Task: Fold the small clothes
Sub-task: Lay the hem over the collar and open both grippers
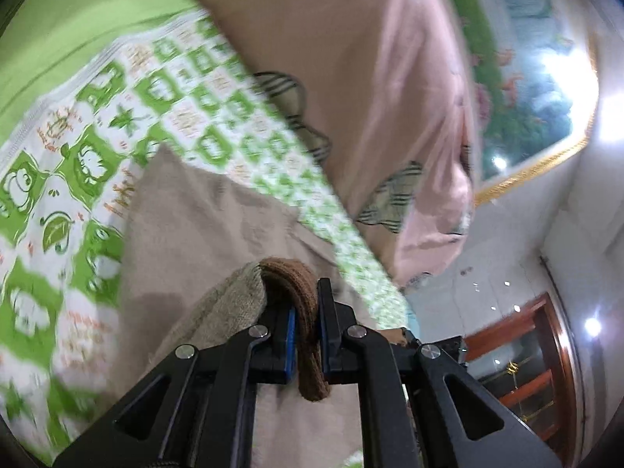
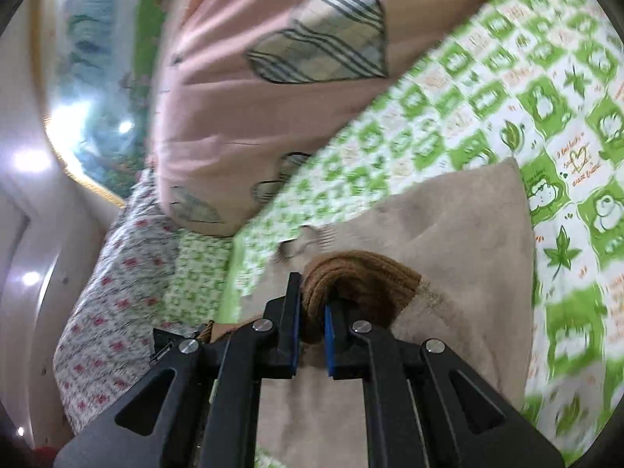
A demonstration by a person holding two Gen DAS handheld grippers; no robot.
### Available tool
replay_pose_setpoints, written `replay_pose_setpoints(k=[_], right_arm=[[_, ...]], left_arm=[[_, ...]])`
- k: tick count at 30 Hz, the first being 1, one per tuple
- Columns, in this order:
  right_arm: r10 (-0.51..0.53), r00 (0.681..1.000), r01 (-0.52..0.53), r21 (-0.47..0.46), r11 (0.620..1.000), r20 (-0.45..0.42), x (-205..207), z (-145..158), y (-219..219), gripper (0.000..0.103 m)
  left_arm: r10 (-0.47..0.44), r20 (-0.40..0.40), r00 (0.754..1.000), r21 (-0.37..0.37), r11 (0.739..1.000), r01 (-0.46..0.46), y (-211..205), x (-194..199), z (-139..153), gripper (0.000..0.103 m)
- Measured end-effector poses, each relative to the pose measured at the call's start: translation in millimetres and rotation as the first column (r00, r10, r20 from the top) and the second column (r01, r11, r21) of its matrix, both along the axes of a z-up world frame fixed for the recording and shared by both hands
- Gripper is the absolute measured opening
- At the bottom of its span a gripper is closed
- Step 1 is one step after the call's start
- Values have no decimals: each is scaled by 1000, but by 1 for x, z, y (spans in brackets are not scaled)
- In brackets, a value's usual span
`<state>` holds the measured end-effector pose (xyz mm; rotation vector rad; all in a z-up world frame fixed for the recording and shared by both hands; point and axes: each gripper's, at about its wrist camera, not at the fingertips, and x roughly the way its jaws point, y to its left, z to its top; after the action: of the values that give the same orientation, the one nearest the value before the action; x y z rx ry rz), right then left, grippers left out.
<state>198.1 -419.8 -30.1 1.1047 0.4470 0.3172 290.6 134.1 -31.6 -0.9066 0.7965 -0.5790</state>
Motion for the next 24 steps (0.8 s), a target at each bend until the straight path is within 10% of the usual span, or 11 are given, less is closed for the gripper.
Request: replay_pose_setpoints(k=[5, 11, 13, 19, 24], right_arm=[[-32, 991, 25, -54, 998, -132, 29, -24, -6, 11], [-171, 975, 172, -3, 985, -143, -8, -22, -31, 19], [-261, 957, 259, -33, 965, -123, -38, -11, -41, 48], [-26, 997, 13, -190, 982, -67, -31, 17, 28, 49], [140, 978, -187, -353, 917, -154, 13, 8, 85, 49]], left_arm=[[22, -80, 997, 88, 996, -15, -6, 23, -29, 10], [178, 89, 980, 130, 974, -188, 25, -23, 24, 39], [218, 123, 968, 85, 970, -229, 41, -43, 40, 40], [-95, 70, 993, 159, 984, 83, -38, -57, 33, 41], [-241, -84, 967, 199, 947, 253, -112, -34, -21, 41]])
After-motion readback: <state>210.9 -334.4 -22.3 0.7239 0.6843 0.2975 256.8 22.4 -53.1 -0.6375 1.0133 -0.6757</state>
